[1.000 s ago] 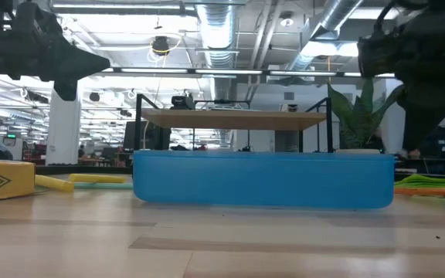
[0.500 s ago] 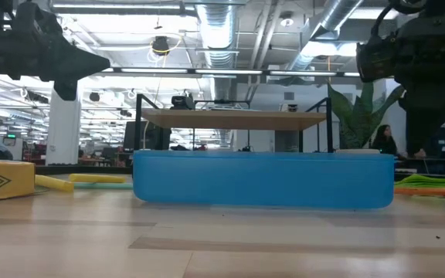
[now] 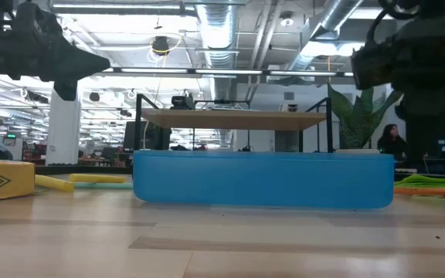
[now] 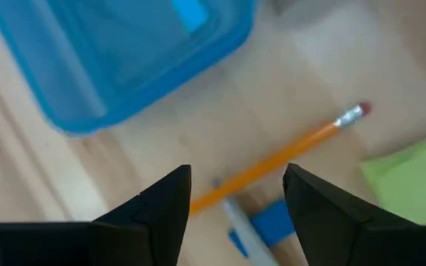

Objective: Pack school essentials
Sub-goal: Put the orange pencil into the supply box

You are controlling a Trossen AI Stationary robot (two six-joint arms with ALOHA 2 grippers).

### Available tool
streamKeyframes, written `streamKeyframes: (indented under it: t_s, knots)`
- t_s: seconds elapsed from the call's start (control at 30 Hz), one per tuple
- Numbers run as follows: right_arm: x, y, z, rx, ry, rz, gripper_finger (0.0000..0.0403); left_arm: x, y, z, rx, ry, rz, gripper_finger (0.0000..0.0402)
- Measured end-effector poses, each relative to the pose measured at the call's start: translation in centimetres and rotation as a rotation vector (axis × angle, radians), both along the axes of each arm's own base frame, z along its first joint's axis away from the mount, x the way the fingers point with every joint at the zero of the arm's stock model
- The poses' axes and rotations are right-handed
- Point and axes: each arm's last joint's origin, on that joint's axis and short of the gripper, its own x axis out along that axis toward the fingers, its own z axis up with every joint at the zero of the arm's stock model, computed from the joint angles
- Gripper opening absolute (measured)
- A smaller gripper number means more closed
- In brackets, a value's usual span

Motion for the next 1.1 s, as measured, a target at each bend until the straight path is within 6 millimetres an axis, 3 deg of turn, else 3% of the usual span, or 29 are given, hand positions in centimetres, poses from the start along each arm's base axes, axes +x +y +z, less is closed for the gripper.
streamKeyframes:
  t_s: [0.4, 0.73, 1.1]
  knots:
    - [0.3, -0.5, -0.1, 0.016, 0.014, 0.009, 0.0282, 0.0, 0.0, 0.0, 0.009, -0.002, 0.001, 0.0034]
    - [-0.4, -1.0, 0.0, 0.013, 0.079, -0.121, 0.0283, 0.0, 0.0, 0.0, -0.008, -0.005, 0.000, 0.0070]
    - [-0.4, -0.8, -0.4, 0.002, 0.084, -0.151, 0.0283, 0.0, 0.0, 0.0, -0.010, -0.005, 0.000, 0.0074]
